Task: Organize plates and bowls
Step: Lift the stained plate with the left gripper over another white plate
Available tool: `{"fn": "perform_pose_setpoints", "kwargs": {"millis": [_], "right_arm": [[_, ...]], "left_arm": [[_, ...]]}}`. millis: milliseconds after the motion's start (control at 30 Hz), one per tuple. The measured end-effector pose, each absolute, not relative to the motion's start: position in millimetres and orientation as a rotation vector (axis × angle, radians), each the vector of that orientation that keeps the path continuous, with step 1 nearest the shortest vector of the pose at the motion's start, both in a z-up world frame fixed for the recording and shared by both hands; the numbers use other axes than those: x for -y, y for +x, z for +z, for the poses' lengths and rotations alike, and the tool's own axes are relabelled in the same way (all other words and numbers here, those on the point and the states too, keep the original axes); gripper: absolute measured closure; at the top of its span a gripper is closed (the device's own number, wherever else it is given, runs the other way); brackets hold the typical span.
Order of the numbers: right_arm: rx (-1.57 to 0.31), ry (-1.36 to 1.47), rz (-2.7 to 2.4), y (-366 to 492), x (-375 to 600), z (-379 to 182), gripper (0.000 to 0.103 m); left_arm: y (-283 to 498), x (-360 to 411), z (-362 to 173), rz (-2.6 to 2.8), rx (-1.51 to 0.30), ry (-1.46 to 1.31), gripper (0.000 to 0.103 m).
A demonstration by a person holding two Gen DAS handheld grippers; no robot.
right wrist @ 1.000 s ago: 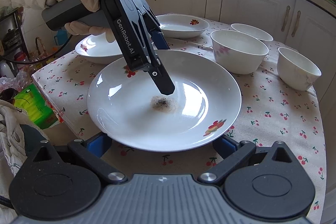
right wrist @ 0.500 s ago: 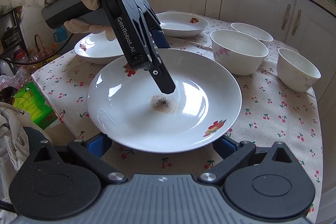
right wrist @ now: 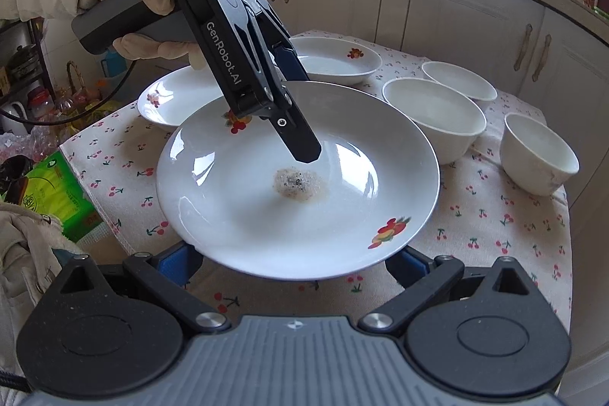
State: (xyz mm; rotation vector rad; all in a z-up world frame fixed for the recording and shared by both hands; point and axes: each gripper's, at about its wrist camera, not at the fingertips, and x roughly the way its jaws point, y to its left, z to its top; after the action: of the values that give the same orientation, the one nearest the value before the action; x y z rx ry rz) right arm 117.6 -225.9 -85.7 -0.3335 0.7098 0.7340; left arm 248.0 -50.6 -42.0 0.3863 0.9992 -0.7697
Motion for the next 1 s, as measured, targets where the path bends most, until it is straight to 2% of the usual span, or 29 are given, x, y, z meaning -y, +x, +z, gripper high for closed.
{"fn": "perform_pose_setpoints", "kwargs": {"millis": [467,1000], "right_arm": [[-0.662,-0.393,0.846,136,184,-69,0.000],[-0.695,-0.416,0.924,152,135,-75,0.000]], "left_arm": [[241,-11,-26,-0.652,-0.964,0.304,0.020],[246,-70,-45,-0.581,-0.981,0.220,0.020]]}}
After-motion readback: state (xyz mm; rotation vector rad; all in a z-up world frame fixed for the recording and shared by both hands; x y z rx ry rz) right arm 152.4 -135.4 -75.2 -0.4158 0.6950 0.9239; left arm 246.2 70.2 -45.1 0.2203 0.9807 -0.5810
